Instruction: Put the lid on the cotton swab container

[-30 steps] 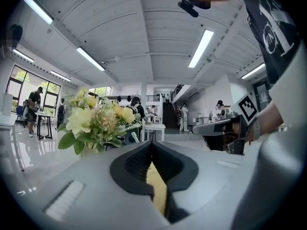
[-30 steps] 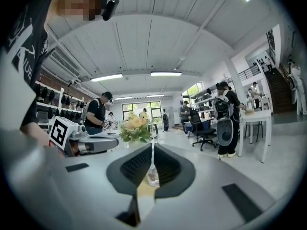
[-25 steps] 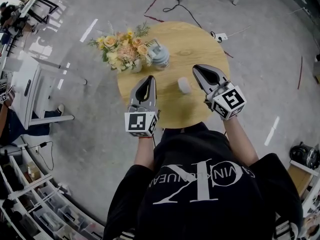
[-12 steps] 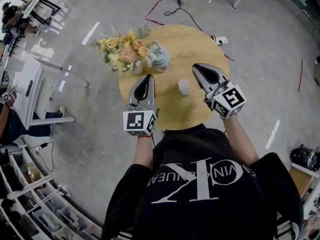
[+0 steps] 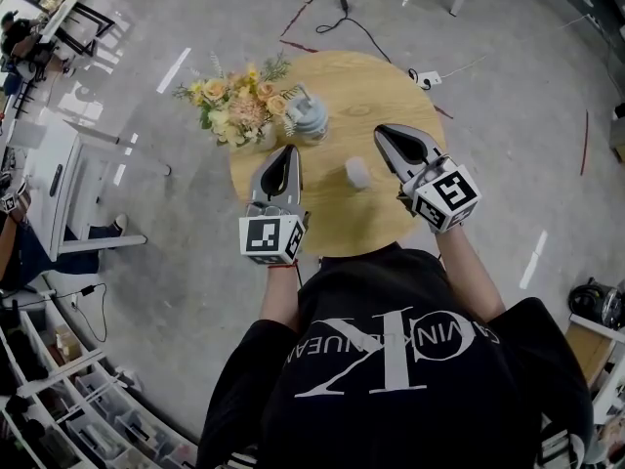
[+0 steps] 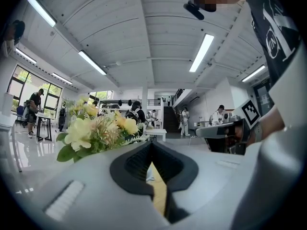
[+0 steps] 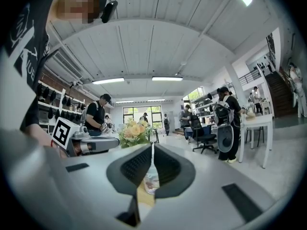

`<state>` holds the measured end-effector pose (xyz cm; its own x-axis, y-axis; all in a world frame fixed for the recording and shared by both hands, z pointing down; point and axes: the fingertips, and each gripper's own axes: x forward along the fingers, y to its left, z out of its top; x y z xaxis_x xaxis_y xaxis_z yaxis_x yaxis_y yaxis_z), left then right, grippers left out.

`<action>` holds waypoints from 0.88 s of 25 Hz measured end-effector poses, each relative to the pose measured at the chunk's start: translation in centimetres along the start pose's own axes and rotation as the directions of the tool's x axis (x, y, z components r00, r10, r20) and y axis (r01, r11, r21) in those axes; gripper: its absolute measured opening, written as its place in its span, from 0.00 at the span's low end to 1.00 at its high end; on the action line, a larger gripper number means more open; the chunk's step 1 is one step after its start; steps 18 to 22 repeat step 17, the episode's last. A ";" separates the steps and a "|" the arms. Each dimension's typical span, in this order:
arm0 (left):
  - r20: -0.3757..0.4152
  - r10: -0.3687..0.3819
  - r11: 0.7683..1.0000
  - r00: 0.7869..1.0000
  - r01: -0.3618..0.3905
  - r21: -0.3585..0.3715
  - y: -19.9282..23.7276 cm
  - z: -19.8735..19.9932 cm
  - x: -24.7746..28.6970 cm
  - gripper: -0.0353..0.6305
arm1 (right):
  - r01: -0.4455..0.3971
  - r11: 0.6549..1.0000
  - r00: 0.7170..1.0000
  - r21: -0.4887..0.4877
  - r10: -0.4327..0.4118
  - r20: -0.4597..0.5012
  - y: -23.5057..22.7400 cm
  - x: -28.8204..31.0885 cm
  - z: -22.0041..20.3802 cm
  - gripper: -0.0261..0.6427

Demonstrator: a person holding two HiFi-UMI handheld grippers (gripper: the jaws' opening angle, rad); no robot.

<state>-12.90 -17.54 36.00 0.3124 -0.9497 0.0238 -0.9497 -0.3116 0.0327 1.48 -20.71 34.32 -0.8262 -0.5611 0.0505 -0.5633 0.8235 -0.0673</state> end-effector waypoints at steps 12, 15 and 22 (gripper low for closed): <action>-0.007 -0.004 1.000 1.000 0.004 -0.008 0.1 -0.3 0.3 0.07 | 0.012 1.000 1.000 0.014 -0.012 -0.002 -0.4 -0.1 -0.1 0.08; -0.008 -0.001 1.000 1.000 0.001 -0.010 0.0 -0.3 0.2 0.07 | 0.012 1.000 1.000 0.017 -0.012 -0.004 -0.4 -0.2 -0.1 0.08; -0.011 0.001 1.000 1.000 -0.001 -0.011 0.0 -0.3 0.2 0.07 | 0.012 1.000 1.000 0.019 -0.012 -0.004 -0.4 -0.2 -0.2 0.08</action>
